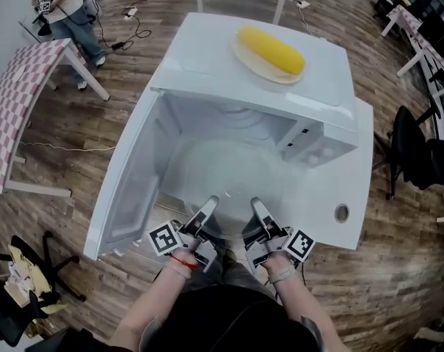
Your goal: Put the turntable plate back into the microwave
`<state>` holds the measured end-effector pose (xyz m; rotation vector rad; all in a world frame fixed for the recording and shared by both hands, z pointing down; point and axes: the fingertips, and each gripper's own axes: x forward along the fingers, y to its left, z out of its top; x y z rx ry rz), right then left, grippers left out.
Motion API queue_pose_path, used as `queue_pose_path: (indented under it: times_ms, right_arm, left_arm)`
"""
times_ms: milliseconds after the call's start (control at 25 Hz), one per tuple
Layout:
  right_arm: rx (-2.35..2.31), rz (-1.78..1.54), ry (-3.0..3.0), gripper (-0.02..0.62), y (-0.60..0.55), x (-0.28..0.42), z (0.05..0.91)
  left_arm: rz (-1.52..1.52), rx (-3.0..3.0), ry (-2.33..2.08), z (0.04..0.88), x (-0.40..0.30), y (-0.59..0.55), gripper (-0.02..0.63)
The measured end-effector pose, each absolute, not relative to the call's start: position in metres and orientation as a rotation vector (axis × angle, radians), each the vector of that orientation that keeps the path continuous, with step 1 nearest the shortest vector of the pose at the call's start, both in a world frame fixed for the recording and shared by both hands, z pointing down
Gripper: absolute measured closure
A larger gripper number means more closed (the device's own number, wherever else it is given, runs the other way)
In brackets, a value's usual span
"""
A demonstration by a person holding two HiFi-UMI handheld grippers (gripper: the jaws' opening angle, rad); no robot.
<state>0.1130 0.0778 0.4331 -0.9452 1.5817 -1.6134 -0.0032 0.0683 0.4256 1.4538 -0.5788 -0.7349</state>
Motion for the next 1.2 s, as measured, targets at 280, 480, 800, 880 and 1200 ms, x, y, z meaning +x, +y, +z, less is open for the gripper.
queue_pose_path:
  times_ms: [280,480,800,880,1200]
  right_arm:
    - [-0.968,-1.611,1.561,0.555,0.049,0.113,0.442]
    - [-0.979,-1.601,1.554,0.555,0.028,0.112,0.445]
    - [-1.006,-1.593,1.531,0.555,0.001,0.114,0.454]
    - [-1.013,-1.592,1.52,0.555,-0.007,0.114,0.455]
    - [-1.036,-1.572,1.492,0.555,-0.024,0.115,0.459]
  left_arm:
    - [-0.73,1.448,-0.587,0.434,-0.004,0.039,0.574]
    - [-0.736,1.441,-0.596,0.437,-0.006,0.019,0.574]
    - [-0.741,1.43,-0.604,0.446,-0.004,-0.008,0.574]
    - [-0.739,1.428,-0.605,0.447,-0.004,-0.016,0.574]
    - [-0.725,1.432,-0.599,0.452,-0.004,-0.035,0.574]
